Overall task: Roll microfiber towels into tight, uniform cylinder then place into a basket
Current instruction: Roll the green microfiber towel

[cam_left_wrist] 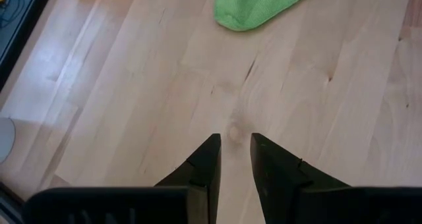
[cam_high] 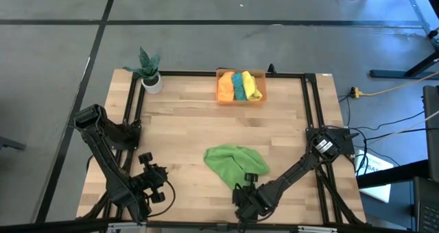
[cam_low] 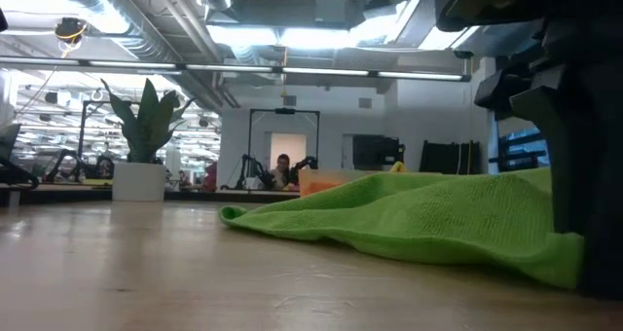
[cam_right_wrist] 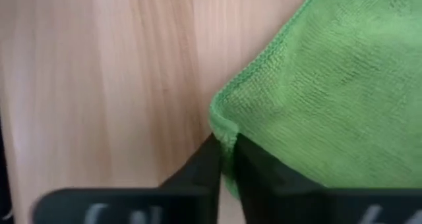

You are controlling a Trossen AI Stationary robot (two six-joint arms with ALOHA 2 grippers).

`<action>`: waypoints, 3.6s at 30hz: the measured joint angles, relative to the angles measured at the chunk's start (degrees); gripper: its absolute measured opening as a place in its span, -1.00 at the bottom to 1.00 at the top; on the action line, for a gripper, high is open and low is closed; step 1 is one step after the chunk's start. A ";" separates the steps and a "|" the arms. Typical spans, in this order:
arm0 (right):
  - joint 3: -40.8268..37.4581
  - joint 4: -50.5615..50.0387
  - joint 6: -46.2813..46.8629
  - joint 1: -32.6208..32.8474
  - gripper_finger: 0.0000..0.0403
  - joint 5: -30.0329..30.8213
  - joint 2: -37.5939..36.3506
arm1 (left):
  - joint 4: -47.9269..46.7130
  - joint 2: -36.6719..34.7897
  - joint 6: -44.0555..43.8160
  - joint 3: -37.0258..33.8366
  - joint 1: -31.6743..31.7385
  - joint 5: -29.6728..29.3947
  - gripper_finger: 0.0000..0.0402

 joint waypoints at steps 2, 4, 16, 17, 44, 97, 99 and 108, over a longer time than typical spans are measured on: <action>0.29 -0.20 -0.49 -0.06 -0.92 0.47 0.08 | 0.00 0.00 0.04 0.00 0.00 -0.02 -0.63; 0.48 -0.34 -2.11 -0.05 -0.95 0.67 0.13 | 0.00 0.00 1.50 0.00 0.00 -0.69 -0.63; 5.70 -6.77 -5.40 0.24 -0.95 5.17 0.34 | 3.97 2.70 6.62 0.00 3.32 -14.08 -0.63; 6.28 -7.84 -6.00 0.28 -0.95 5.43 0.34 | 3.98 3.05 6.66 0.00 4.16 -14.08 -0.63; 12.66 -14.99 -6.45 1.85 -0.95 5.76 0.12 | 28.92 13.40 41.31 -0.04 34.63 8.10 -0.64; 12.66 -14.99 -4.46 3.09 -0.95 5.78 0.01 | 31.04 18.03 52.44 -0.04 36.03 11.27 -0.66; 12.66 -14.99 -4.46 3.09 -0.95 5.78 0.01 | 31.04 18.03 51.68 -0.04 36.20 11.94 -0.66; 12.66 -14.97 -4.50 3.09 -0.95 5.78 0.01 | 31.06 18.75 49.24 -0.02 36.46 13.30 -0.66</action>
